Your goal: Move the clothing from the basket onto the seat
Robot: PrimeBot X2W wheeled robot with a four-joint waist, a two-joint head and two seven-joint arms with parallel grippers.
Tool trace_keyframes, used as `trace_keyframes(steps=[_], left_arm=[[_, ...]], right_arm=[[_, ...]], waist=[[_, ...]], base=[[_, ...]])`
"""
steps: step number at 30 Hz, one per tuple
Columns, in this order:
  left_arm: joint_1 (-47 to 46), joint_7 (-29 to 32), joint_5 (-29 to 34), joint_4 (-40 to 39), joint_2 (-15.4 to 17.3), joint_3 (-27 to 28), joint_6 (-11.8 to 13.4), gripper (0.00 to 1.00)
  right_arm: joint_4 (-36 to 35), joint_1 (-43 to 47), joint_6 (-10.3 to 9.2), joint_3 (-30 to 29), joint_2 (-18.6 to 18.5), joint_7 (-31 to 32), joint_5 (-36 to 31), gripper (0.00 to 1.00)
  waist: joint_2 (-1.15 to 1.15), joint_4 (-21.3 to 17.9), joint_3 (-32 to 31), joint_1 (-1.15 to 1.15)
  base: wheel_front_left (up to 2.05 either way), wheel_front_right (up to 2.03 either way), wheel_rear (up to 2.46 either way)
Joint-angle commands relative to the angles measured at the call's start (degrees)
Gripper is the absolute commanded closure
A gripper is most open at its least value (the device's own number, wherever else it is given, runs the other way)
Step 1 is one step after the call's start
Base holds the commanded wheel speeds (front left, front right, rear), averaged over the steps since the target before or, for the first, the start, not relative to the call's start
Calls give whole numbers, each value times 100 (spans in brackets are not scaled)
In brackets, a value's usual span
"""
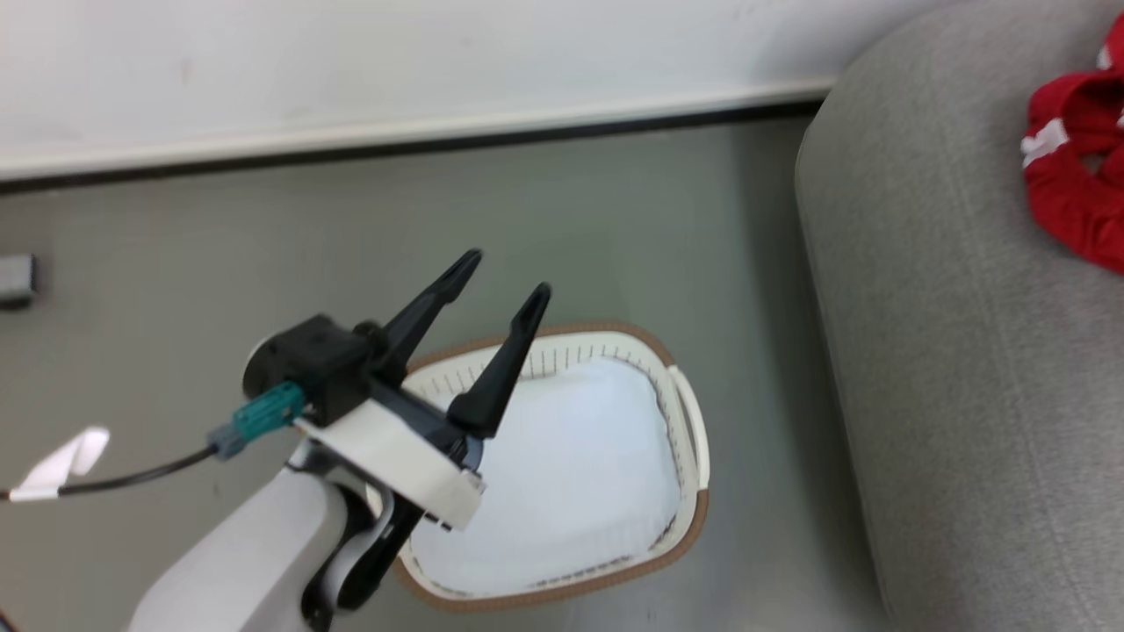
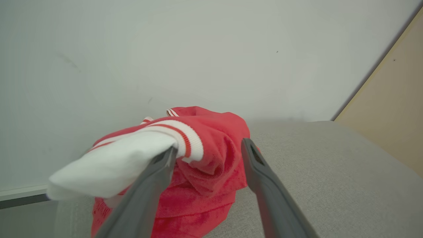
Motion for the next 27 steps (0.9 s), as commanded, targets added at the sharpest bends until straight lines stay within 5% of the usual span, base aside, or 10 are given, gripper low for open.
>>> trace_keyframes(steps=[1, 18, 27], left_arm=[[147, -84, -91, 52, 50, 37, 35, 0], [2117, -631, -291, 833, -36, 903, 840, 0], [3106, -634, 147, 1083, -298, 1646, 875, 0]], right_arm=[[-63, 217, -15, 70, -1, -54, 74, 0], [-1999, 3371, -15, 1814, 244, -557, 1757, 0], [-2521, 4802, -15, 2619, 602, -725, 2110, 0]], waist=[[0, -84, -409, 0], [0, 487, -2354, 0], [0, 652, -2745, 0]], base=[[0, 0, 0], [0, 0, 0], [0, 0, 0]])
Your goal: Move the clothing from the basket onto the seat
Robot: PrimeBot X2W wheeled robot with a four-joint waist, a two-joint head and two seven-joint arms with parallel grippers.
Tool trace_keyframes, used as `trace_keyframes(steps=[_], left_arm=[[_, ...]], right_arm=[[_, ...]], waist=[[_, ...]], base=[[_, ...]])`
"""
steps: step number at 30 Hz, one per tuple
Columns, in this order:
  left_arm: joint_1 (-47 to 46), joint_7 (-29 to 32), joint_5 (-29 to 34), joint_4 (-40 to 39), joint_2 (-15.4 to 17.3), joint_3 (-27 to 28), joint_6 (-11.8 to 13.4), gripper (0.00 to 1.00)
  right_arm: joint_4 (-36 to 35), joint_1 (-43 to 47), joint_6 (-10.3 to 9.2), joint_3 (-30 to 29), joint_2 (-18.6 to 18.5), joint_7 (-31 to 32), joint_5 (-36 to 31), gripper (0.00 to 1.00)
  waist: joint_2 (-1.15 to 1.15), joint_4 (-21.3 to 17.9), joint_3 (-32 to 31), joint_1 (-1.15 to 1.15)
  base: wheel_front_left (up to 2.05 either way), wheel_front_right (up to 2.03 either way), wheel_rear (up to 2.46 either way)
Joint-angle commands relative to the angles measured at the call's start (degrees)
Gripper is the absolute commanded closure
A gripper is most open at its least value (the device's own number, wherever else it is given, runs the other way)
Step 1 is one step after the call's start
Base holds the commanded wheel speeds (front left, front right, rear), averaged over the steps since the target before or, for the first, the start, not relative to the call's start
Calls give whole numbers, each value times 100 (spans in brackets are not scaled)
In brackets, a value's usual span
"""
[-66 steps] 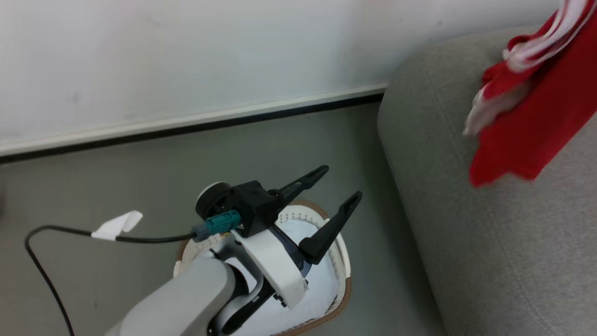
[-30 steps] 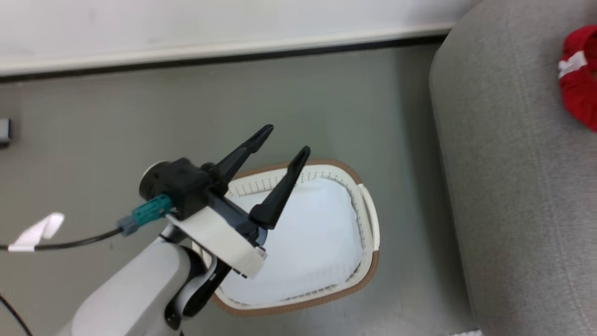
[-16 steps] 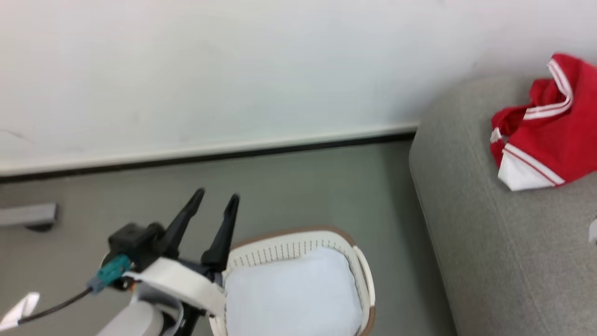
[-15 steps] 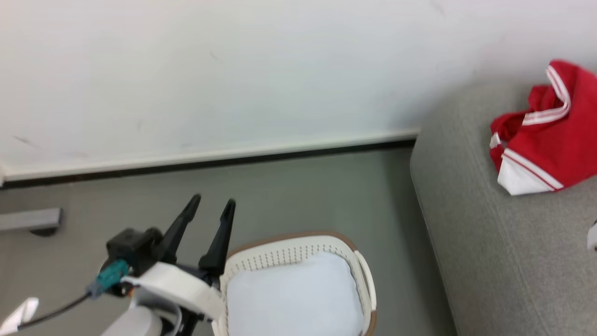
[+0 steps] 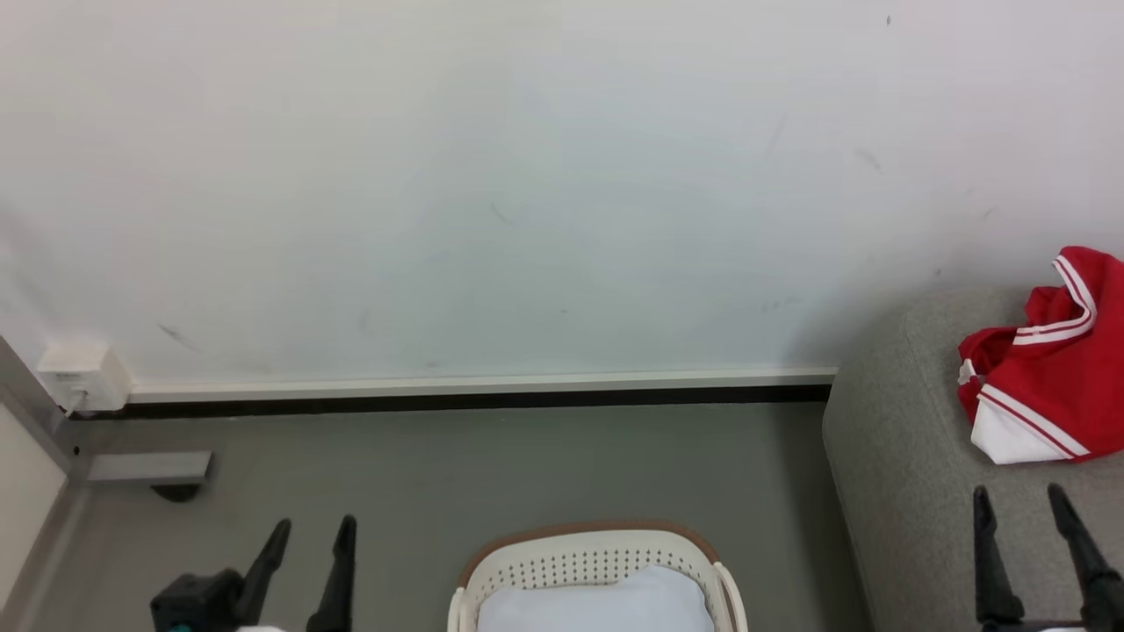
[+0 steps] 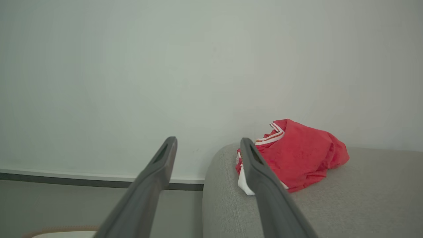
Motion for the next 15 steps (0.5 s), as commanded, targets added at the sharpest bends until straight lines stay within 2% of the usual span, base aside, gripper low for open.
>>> trace_keyframes(steps=[1, 7, 15], left_arm=[[147, -1, 110, 30, -53, 106, -24, 0], [601, -2, 429, 193, -366, 553, -255, 0], [782, -3, 863, 500, -749, 1062, -625, 0]], right_arm=[[-35, 156, -15, 90, 16, -32, 61, 0], [125, 536, -15, 416, 22, -53, 401, 0], [252, 747, -15, 590, 25, -52, 481, 0]], waist=[[0, 38, -119, 2], [0, 46, -257, 2], [0, 39, -346, 2]], base=[[0, 0, 0], [0, 0, 0], [0, 0, 0]])
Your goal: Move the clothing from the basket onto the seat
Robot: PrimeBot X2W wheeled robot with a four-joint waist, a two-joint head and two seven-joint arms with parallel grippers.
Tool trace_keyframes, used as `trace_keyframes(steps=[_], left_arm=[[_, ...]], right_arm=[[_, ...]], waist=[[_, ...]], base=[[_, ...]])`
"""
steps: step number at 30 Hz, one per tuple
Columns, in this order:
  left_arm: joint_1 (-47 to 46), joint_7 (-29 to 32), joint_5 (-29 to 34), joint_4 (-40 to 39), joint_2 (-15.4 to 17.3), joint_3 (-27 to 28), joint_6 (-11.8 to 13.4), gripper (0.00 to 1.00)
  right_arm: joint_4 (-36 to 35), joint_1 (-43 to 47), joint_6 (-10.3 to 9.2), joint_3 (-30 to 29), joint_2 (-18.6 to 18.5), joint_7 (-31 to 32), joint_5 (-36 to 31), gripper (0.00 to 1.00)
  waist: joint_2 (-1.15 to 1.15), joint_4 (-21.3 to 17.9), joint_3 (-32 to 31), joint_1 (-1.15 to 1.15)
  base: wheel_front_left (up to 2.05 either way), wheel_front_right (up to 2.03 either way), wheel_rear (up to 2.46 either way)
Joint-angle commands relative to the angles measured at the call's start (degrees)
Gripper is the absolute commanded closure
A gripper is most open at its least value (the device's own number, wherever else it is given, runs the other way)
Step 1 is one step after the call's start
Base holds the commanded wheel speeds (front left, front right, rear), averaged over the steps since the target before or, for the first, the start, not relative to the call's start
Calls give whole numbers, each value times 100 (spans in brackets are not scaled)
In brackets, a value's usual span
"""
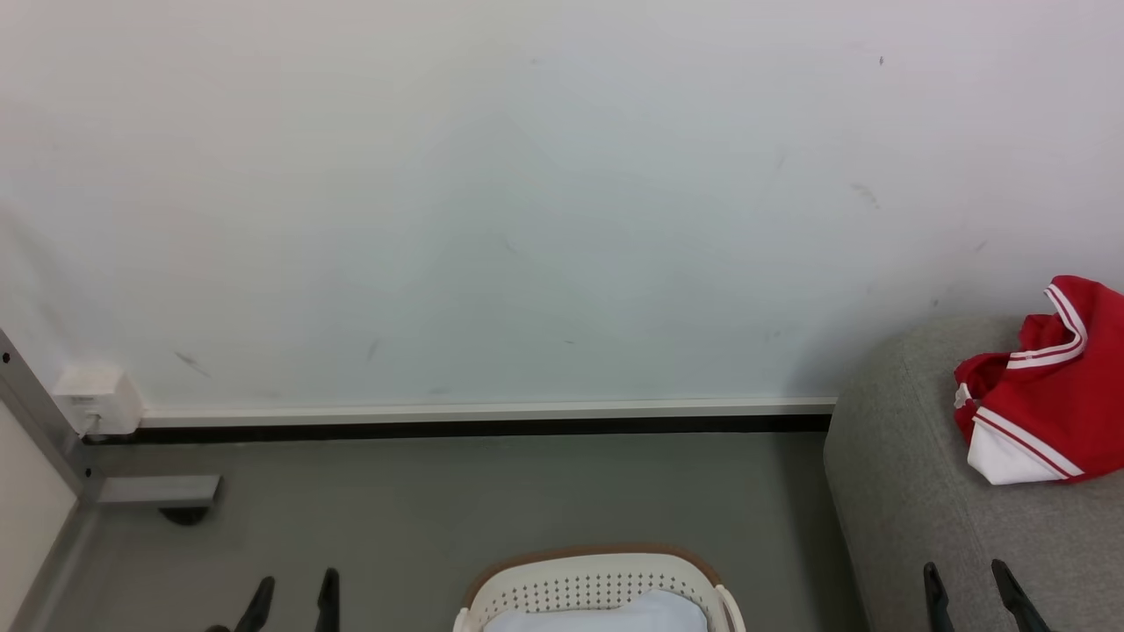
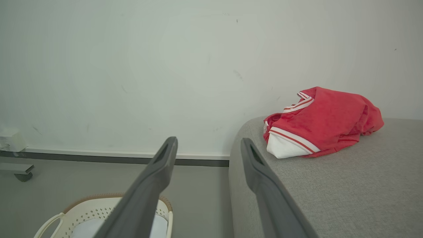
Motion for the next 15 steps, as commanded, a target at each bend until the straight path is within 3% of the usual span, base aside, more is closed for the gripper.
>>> trace_keyframes(steps=[1, 15], left_arm=[[97, -2, 120, 59, -50, 75, -56, 0], [45, -2, 583, 370, -442, 620, -510, 0]], right_arm=[[39, 67, -15, 27, -14, -18, 12, 0], [113, -60, -15, 244, -14, -19, 122, 0]], waist=[[0, -8, -7, 1], [0, 78, 10, 1]], base=[[0, 0, 0], [0, 0, 0]])
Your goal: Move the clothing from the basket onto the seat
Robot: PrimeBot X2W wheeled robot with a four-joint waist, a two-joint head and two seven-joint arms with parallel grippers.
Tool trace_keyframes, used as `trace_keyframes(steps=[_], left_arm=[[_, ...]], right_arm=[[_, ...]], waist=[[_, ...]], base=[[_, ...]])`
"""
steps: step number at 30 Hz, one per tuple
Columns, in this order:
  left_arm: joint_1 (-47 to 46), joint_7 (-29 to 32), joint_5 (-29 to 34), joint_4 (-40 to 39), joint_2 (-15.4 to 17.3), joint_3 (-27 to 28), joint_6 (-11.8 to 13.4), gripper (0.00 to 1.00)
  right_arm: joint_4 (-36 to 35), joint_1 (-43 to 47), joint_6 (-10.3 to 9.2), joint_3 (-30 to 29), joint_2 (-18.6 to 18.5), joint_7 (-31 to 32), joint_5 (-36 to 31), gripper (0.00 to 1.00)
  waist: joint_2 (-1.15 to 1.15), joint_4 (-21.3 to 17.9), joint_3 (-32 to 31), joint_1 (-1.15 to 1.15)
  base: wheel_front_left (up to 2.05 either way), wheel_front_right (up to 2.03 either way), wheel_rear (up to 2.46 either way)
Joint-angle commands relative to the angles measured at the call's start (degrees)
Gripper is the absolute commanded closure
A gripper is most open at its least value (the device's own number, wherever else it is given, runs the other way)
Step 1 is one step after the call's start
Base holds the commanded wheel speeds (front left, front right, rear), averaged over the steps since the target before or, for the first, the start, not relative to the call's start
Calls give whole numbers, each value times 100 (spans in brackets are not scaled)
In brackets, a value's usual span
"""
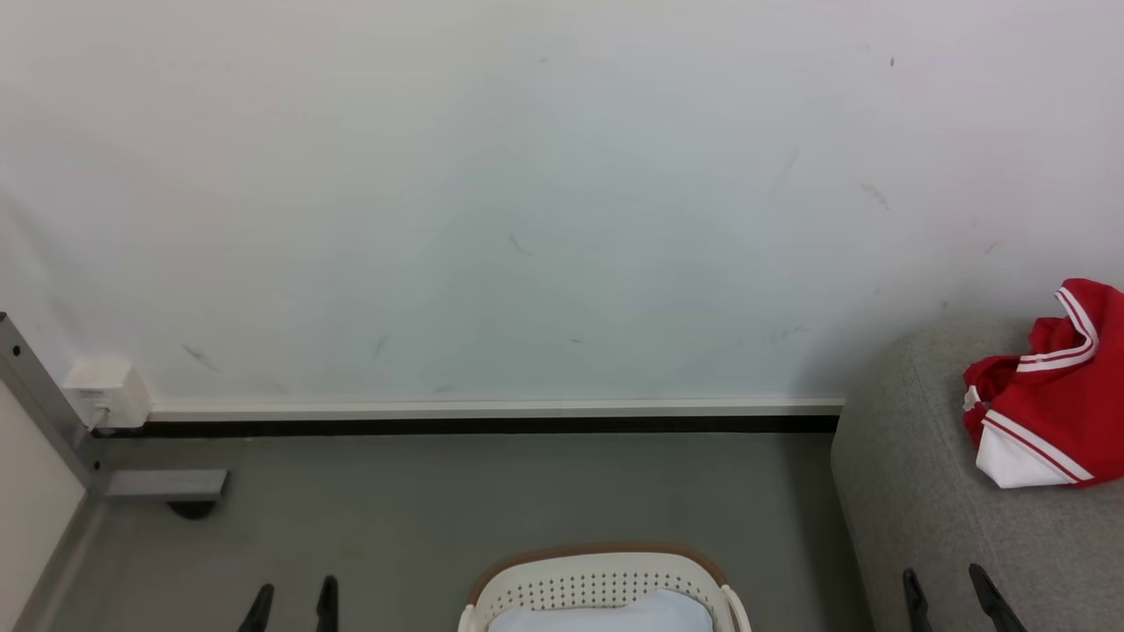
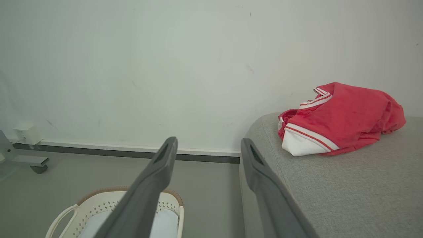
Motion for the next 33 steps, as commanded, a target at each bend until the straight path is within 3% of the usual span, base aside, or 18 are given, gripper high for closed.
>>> trace_keyframes(steps=[1, 4, 5, 8, 33], left_arm=[[5, -2, 61, 34, -11, 64, -35, 0], [1, -2, 164, 55, -69, 124, -134, 0], [-2, 2, 109, 49, -64, 123, -135, 100], [32, 27, 51, 182, -126, 106, -136, 100], [-289, 674, -2068, 36, -352, 548, -363, 100]], right_arm=[[-5, -45, -15, 11, -15, -19, 62, 0], [-7, -33, -15, 33, -15, -19, 75, 0], [2, -1, 0, 42, 0, 0, 18, 100], [137, 19, 1, 29, 23, 57, 60, 100], [-43, -298, -2, -136, 7, 688, 2627, 100]], waist=[[0, 12, 6, 0], [0, 20, 12, 0], [0, 20, 12, 0], [0, 21, 14, 0], [0, 26, 133, 0]], base=[[0, 0, 0], [0, 0, 0], [0, 0, 0], [0, 0, 0], [0, 0, 0]])
